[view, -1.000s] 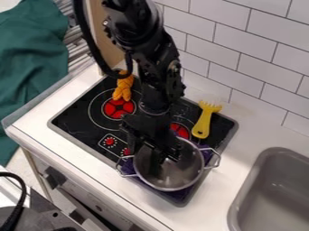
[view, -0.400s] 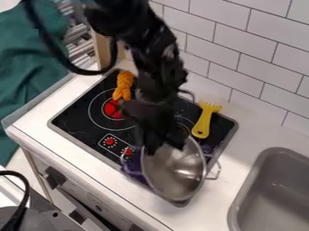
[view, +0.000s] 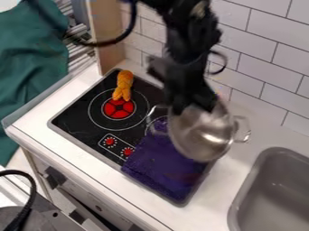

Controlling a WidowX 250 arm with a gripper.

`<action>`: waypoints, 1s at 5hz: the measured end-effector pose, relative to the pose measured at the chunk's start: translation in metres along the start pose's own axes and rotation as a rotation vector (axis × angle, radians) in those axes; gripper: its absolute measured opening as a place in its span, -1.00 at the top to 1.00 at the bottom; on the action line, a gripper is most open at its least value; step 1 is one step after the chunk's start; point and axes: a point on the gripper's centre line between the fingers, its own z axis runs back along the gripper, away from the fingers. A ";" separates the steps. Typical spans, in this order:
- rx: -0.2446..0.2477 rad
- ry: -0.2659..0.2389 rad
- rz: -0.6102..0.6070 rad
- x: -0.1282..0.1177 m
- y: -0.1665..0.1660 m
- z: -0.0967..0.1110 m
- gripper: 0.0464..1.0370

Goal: Moving white silver pot

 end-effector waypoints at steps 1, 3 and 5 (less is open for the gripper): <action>-0.041 0.031 0.016 0.024 0.013 -0.023 0.98; -0.072 0.102 0.237 0.031 0.096 -0.067 0.98; -0.108 0.134 0.314 0.032 0.140 -0.095 0.98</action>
